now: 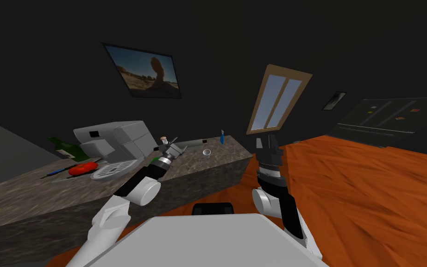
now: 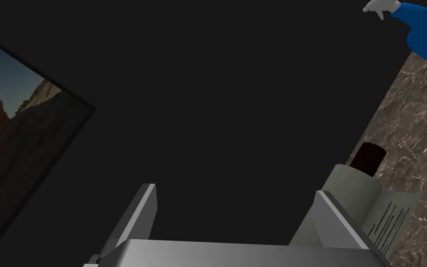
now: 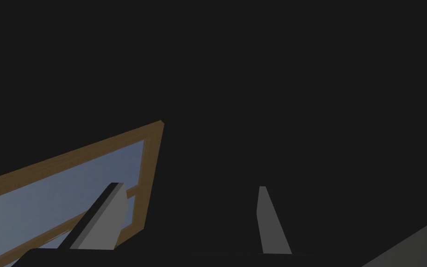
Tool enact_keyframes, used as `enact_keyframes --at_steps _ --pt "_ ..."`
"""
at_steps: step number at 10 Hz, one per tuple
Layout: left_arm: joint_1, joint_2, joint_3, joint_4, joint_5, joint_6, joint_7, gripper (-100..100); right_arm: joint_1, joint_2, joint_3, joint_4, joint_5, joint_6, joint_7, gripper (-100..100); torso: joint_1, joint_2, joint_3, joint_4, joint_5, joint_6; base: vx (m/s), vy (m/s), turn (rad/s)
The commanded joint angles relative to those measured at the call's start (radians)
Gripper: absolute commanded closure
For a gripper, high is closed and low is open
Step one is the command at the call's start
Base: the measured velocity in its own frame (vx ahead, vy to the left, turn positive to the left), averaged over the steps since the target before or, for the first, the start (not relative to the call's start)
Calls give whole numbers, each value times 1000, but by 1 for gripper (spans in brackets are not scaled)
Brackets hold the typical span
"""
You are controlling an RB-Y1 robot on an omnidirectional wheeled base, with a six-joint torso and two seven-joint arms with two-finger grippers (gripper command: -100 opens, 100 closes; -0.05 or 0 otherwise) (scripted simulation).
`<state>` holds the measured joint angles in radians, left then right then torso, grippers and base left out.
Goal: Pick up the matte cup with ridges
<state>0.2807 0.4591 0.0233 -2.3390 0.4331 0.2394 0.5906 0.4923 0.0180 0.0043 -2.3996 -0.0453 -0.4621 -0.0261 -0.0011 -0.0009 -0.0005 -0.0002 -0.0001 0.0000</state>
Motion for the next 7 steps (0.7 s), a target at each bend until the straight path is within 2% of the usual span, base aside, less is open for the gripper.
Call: enact_keyframes --at_steps 1,2,3,4,5,6,7 --pt "-20 38 3 9 41 50 44 -100 0 0 0 0 0 0 0 0 0 0 0 0 0 0 9 -24 -29" --pt "-20 38 3 9 41 68 44 -100 0 0 0 0 0 0 0 0 -1 0 0 0 0 0 8 -22 -19" --pt "-38 71 4 20 75 104 81 -100 0 0 0 0 0 0 0 0 -1 0 0 0 0 0 10 -30 -32" --pt "-38 71 4 20 75 116 81 -100 0 0 0 0 0 0 0 0 -1 0 0 0 0 0 10 -24 -12" --pt "-56 104 3 32 109 153 118 -100 0 0 0 0 0 0 0 0 -1 0 0 0 0 0 14 -36 -34" --pt "-56 104 3 32 109 165 118 -100 0 0 0 0 0 0 0 0 -2 0 0 0 0 0 12 -33 -15" --pt "-74 137 3 46 142 204 156 -100 0 0 0 0 0 0 0 0 -1 0 0 0 0 0 19 -48 -30"
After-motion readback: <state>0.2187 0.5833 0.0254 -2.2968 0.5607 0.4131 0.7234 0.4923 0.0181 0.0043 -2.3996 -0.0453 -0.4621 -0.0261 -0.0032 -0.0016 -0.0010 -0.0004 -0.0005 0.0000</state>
